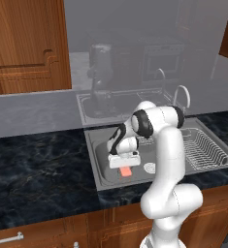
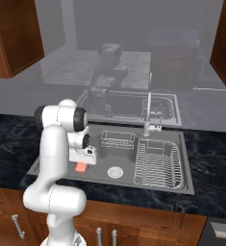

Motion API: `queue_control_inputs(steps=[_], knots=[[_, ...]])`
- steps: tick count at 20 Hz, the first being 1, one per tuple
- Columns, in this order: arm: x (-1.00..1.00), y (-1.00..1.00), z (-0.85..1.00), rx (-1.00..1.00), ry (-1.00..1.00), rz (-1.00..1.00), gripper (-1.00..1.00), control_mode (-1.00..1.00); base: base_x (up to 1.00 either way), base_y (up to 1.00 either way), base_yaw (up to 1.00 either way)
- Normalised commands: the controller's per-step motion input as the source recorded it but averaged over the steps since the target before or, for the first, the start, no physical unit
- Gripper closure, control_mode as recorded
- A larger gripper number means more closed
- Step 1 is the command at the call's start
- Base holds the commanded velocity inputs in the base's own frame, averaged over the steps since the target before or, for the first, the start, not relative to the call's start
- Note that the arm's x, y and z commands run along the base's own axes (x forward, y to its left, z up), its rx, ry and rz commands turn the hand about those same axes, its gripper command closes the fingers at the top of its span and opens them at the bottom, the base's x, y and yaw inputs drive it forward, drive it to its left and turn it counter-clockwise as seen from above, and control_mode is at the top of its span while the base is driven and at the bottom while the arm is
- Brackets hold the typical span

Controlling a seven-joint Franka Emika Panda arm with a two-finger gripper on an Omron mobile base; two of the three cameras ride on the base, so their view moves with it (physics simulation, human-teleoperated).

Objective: Pick up the sponge and bar soap from the sink, and place them back in the cabinet, and close the cabinet doors.

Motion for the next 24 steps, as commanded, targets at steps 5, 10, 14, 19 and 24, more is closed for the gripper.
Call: queue_control_inputs(steps=[5,10,14,19,24], knots=[[-0.16,0.0,0.52,0.0,-0.12,0.02,1.0,-1.0,0.0,0.0,0.0],[-0.18,0.0,0.51,0.0,-0.14,0.0,1.0,-1.0,0.0,0.0,0.0],[-0.19,0.0,0.58,0.0,-0.16,0.0,1.0,-1.0,0.0,0.0,0.0],[-0.15,0.0,0.64,0.0,-0.16,0.0,1.0,-1.0,0.0,0.0,0.0],[-0.2,-0.02,0.65,0.0,-0.13,0.0,1.0,-1.0,0.0,0.0,0.0]])
